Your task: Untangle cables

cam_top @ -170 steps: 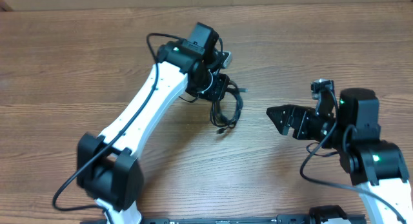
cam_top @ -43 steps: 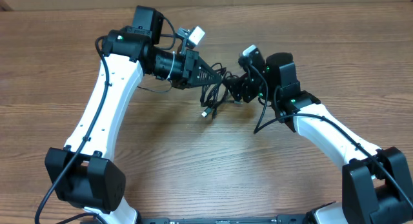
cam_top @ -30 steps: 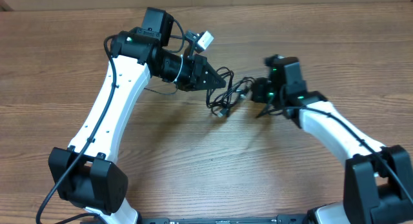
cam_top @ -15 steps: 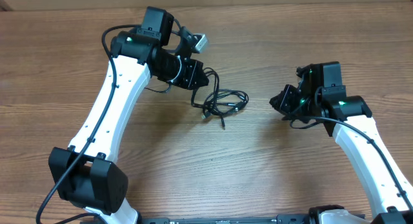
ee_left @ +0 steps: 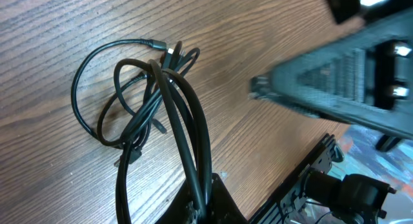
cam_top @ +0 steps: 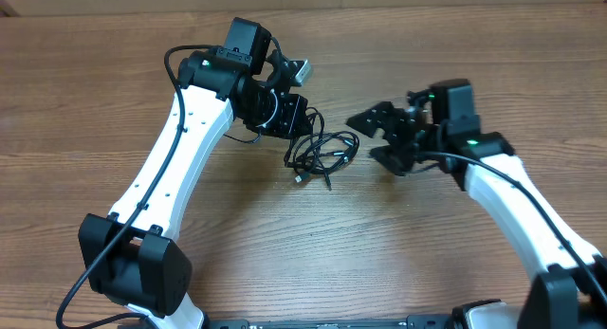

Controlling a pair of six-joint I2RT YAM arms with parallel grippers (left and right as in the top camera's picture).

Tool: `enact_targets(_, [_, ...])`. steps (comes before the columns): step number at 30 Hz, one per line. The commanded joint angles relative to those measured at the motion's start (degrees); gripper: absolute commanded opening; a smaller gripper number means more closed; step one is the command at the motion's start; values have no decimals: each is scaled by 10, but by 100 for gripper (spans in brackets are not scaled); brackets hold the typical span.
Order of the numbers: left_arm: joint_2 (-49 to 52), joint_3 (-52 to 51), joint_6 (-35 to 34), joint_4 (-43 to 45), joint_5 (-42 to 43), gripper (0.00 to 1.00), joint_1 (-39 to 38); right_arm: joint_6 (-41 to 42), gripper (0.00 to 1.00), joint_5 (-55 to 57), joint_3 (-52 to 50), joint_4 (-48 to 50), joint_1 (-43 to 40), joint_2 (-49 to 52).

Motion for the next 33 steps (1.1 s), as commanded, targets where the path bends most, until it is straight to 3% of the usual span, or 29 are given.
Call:
enact_targets(1, [5,-6,-5,2,-1,4,2,93,91,-44,10,48,31,30])
enact_targets(5, [5,-5,44,4,42,4,2,117,91,-50,9,52,45,59])
enact_targets(14, [5,-5,55,16,61,4,2,215,88,-34,7,164,45,138])
enact_targets(17, [5,-5,42,28,30,4,6,161,84,-59,7,136,47,145])
enact_targets(20, [5,-5,1,46,-1,4,12,87,86,-73,7,91,33,145])
enact_targets(28, [5,-5,-8,54,-1,4,12,73,87,-86,7,130,-26,145])
enact_targets(33, [5,-5,-7,52,28,4,-8,124,87,-31,7,157,4,151])
